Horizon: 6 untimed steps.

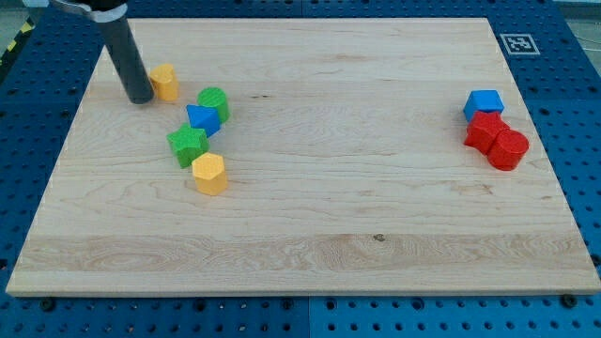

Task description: Move the yellow heart towards the green circle

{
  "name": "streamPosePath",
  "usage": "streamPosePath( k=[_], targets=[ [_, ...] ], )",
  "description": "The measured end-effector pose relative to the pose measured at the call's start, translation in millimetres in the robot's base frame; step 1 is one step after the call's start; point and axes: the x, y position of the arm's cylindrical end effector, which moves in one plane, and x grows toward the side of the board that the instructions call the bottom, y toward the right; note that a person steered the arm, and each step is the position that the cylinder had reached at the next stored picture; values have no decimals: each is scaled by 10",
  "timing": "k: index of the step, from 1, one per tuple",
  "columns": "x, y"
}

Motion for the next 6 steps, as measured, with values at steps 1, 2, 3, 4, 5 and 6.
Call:
streamPosePath(
  k=[1,2,3,4,5,6],
  targets=[
    [-104,-75],
    [-137,62],
    [-146,156],
    [-152,310],
    [-153,448],
    [-154,509]
  ],
)
